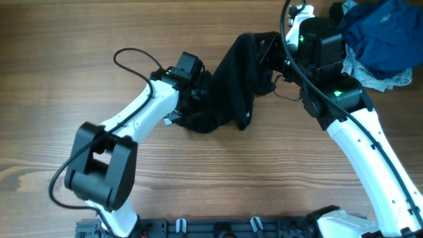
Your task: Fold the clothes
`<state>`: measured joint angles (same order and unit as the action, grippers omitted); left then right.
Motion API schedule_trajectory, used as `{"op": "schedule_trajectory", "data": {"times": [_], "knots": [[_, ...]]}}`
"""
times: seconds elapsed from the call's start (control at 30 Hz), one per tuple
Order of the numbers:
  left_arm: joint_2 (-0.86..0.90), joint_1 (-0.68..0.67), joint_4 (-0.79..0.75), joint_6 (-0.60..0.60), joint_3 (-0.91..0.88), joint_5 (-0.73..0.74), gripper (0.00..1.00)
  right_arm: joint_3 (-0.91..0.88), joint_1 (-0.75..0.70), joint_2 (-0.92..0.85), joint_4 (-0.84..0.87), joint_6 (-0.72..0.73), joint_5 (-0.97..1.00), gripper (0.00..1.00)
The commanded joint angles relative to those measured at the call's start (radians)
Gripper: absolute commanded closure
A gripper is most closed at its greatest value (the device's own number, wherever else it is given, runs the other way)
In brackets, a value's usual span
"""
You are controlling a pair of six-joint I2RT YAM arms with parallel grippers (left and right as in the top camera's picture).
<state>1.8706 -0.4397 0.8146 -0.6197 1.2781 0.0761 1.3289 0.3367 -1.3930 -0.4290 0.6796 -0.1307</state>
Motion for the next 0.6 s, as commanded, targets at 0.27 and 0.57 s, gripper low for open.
{"op": "schedule_trajectory", "data": {"times": [0.27, 0.57], "knots": [[0.030, 0.001, -0.063, -0.018, -0.003, -0.025, 0.00, 0.009, -0.062, -0.093, -0.301, -0.051, -0.001, 0.31], [0.030, 0.017, -0.063, -0.018, -0.003, -0.026, 0.00, -0.374, 0.045, -0.096, -0.201, 0.053, -0.288, 0.34]]}}
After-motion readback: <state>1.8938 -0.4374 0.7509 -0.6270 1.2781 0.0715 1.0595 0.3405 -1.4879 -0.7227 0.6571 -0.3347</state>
